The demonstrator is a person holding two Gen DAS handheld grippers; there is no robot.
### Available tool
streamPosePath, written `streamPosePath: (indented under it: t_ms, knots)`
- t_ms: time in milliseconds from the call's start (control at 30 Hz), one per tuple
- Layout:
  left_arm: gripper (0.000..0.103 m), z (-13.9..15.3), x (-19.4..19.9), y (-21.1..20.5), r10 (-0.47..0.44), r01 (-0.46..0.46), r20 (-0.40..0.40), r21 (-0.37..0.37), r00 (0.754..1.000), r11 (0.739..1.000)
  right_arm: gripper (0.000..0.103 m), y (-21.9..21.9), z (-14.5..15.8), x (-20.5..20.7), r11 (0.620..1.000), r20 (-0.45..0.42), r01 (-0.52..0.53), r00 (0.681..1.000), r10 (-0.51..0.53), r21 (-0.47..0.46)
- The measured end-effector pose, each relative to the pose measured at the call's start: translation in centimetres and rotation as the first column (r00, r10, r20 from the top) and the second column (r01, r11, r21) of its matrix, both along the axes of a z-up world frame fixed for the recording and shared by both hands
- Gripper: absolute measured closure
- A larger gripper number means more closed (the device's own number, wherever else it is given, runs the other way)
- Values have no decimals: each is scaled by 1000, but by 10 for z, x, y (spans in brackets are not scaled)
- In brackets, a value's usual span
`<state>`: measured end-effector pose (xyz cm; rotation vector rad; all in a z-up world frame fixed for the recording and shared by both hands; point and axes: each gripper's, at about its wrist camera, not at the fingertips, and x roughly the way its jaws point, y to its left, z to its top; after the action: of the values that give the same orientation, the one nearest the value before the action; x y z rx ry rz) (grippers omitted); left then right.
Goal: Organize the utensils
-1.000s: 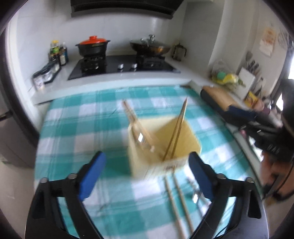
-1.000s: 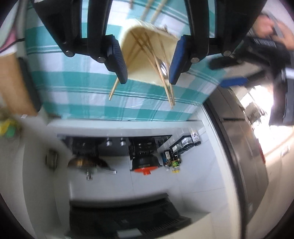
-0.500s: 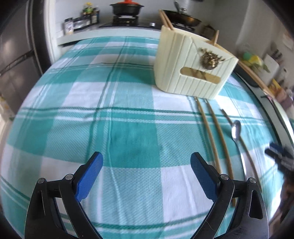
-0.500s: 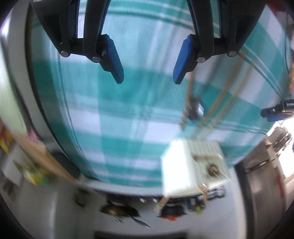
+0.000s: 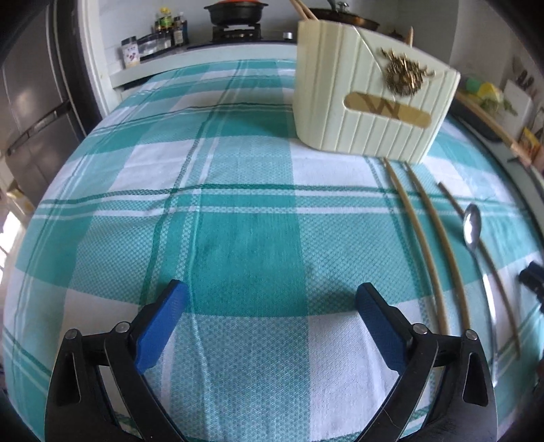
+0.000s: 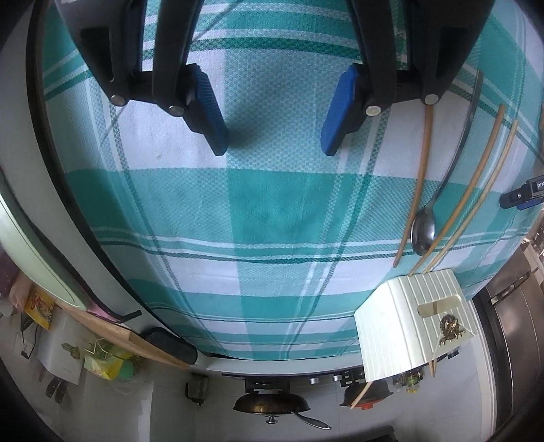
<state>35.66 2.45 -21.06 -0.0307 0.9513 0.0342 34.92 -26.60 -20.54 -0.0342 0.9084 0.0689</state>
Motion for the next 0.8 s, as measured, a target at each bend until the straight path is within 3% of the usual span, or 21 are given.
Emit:
streamPosePath:
  t_ms: [300, 433, 467, 633, 767, 800]
  knots:
    - [2, 1, 1, 2, 0, 0, -10, -18, 1000, 1000, 44, 2, -1, 0, 1000, 2, 1, 1000, -1, -13]
    - [2, 21, 5, -7, -53, 55, 17, -177, 998, 983, 44, 1, -1, -1, 1000, 2, 1, 1000, -1, -14]
    - [2, 25, 6, -13, -69, 72, 24, -186, 997, 980, 44, 1, -1, -1, 1000, 2, 1, 1000, -1, -13]
    - [4, 28, 21, -57, -169, 170, 16, -136, 985, 976, 44, 1, -1, -1, 1000, 3, 1, 1000, -1, -14]
    - [26, 12, 30, -77, -193, 190, -46, -60, 980, 980, 44, 1, -1, -1, 1000, 3, 1, 1000, -1, -14]
    - [28, 11, 28, -80, -195, 193, -41, -38, 980, 980, 44, 1, -1, -1, 1000, 3, 1, 1000, -1, -14]
